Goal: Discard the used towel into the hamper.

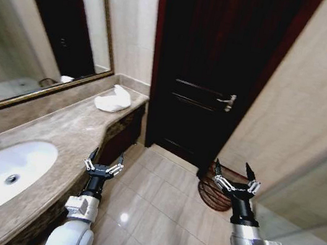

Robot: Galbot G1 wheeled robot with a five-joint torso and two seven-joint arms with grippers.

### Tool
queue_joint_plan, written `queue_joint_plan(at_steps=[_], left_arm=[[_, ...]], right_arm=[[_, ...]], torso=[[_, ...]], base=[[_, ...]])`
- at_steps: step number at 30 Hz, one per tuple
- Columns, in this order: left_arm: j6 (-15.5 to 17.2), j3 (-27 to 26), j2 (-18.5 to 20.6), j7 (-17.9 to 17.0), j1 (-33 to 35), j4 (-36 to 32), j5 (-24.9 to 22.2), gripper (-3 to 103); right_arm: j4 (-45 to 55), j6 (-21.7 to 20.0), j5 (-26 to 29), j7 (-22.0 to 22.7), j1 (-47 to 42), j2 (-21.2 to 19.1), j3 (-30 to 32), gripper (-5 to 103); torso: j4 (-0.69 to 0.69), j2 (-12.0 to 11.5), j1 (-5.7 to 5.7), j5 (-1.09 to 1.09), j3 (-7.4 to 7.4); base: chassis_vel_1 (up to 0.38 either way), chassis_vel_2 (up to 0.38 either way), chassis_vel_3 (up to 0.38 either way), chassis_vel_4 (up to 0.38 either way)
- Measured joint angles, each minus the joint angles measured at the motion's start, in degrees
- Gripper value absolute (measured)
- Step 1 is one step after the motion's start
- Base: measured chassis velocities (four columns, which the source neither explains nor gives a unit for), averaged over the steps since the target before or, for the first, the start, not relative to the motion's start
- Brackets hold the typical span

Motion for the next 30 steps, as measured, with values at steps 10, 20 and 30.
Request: queue_joint_plan(at_steps=[10,20,30], left_arm=[[-1.98,0.4,0.0,-5.18,-0.27,1.68,4.44,100],[-2.33,-0.11,0.0,-4.79,-0.37,1.66,4.44,96],[-4.64,-1.04,0.0,-2.28,-0.9,2.85,6.63,99]], right_arm=[[0.64,-0.2,-1.25,-1.04,-0.51,0.48,-0.54,100],[0.99,0.21,-2.45,-1.66,-0.95,1.02,-1.46,100],[0.53,0.11,-2.99,-1.63,-0.89,1.12,-1.41,100]], torso=[[-0.01,0.0,0.0,0.0,0.0],[-0.01,0.01,-0.02,0.0,-0.01],[-0.02,-0.01,0.03,0.0,0.01]], base=[[0.067,0.068,0.073,0.066],[-0.036,0.031,0.036,-0.033],[-0.148,0.146,0.155,-0.145]])
